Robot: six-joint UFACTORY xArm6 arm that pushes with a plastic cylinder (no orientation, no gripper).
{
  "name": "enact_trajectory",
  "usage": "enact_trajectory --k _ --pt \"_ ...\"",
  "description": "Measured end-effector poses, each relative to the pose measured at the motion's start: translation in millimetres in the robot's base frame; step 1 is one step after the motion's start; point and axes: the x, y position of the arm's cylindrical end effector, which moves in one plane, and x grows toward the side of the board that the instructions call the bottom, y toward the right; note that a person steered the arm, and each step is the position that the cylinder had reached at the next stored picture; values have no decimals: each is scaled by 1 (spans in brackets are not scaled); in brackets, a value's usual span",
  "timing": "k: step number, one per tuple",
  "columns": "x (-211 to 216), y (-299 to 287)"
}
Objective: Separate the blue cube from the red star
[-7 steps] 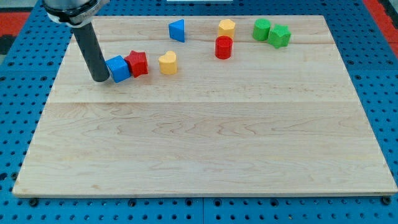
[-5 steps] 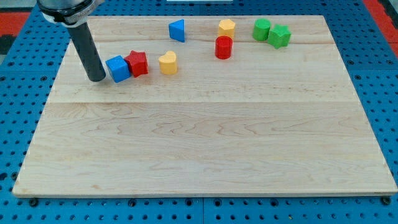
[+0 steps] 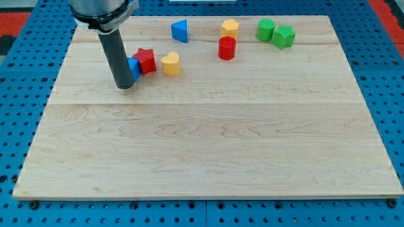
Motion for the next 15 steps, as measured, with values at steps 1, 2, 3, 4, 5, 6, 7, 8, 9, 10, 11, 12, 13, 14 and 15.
enact_trajectory --k 1,2,3,4,5,6,7,8,9,10,11,12,13,14,15 --pt "0 0" --pt "0 0" --pt "0 0" --pt "-26 -7" --pt "-15 34" --pt "-13 34" --pt "-60 34" --pt "-76 32" --pt "-109 31" --pt "-109 -5" --pt "-68 0" --pt "-57 -33" --pt "-42 -39" --pt "-26 -77" --pt "-26 -82"
